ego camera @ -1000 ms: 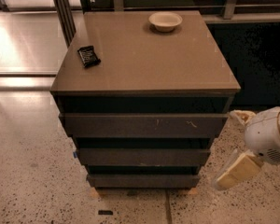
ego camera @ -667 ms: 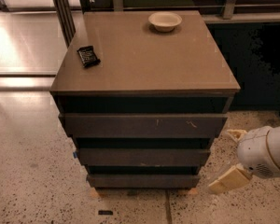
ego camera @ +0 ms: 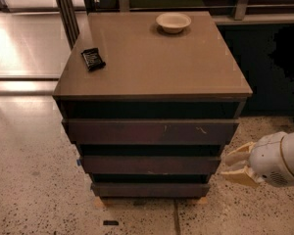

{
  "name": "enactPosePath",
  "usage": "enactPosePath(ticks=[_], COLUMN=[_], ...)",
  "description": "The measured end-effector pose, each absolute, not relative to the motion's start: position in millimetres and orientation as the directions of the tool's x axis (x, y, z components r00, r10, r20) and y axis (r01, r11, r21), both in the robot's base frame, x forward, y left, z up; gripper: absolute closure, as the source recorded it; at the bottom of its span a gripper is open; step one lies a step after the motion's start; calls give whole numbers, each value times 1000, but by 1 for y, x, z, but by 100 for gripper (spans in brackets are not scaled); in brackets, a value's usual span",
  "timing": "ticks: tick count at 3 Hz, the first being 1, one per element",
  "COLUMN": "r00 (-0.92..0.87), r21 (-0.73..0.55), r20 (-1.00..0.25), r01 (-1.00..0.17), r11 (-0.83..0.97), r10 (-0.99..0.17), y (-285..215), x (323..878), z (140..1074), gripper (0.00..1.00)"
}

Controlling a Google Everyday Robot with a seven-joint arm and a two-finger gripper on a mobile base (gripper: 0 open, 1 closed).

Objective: Open bottom drawer

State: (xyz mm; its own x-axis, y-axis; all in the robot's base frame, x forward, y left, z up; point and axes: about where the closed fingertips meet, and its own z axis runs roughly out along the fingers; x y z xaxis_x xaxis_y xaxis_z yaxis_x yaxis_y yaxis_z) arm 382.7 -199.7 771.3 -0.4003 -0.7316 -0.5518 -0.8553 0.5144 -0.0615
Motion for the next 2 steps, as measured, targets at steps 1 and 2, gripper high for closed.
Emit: enactPosePath(ticks=[1,2], r00=[-400,-425], r21=[-62,-81], r20=[-552,-574], r01=[-855,-822], r11=[514,564], r10=[-732,-700], y=[-200,-203], x=[383,384], z=[771,759], gripper=[86,100])
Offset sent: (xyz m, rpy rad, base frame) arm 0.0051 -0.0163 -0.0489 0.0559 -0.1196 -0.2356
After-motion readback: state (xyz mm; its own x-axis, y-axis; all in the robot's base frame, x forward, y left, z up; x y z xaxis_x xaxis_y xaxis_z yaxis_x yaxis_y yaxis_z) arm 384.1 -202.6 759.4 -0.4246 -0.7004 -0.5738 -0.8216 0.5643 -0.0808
